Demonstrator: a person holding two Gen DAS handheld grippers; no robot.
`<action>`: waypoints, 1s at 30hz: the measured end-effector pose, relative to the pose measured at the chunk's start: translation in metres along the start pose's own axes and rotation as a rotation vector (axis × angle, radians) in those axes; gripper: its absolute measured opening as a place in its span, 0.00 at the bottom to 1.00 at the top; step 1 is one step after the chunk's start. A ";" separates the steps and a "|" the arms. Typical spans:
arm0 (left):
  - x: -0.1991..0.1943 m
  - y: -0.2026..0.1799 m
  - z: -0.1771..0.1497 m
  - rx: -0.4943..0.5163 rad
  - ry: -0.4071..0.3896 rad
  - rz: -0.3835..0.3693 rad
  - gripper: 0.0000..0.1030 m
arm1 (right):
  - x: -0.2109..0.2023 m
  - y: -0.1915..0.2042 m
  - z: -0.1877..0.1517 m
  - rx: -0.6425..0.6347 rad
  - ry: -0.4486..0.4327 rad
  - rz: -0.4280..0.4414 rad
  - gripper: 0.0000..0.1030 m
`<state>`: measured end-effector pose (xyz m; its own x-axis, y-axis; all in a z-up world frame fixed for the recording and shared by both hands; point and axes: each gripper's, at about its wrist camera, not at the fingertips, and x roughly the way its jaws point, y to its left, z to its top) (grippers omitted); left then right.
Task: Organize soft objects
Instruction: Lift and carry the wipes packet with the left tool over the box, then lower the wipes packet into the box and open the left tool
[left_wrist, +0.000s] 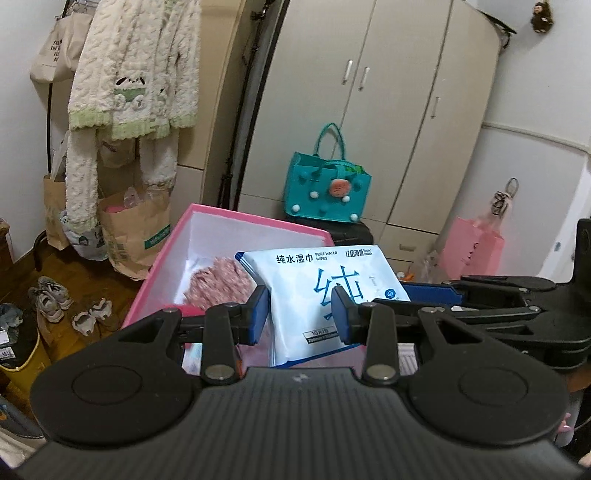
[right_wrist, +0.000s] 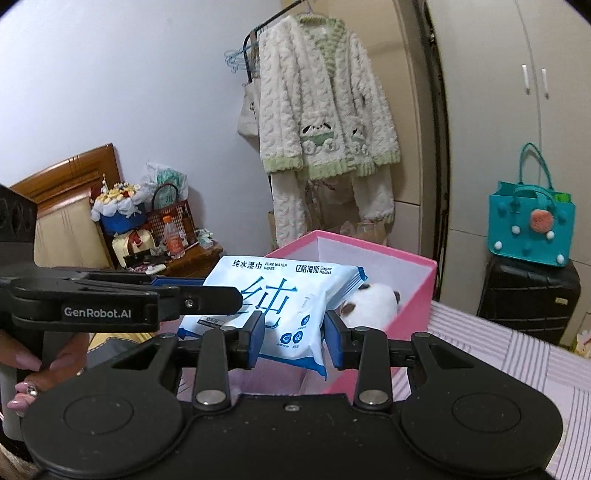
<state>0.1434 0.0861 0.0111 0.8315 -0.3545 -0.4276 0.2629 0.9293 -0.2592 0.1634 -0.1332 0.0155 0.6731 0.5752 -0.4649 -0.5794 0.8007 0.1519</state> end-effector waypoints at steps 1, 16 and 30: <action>0.005 0.004 0.005 -0.002 0.005 0.002 0.34 | 0.007 -0.002 0.005 -0.003 0.008 -0.001 0.40; 0.095 0.058 0.021 -0.073 0.258 0.049 0.34 | 0.103 -0.023 0.023 -0.023 0.237 -0.015 0.40; 0.080 0.045 0.019 0.059 0.219 0.135 0.52 | 0.082 -0.014 0.018 -0.082 0.225 -0.048 0.46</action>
<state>0.2312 0.1019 -0.0182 0.7367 -0.2347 -0.6342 0.1905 0.9719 -0.1384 0.2352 -0.0946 -0.0095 0.5865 0.4775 -0.6542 -0.5905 0.8050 0.0581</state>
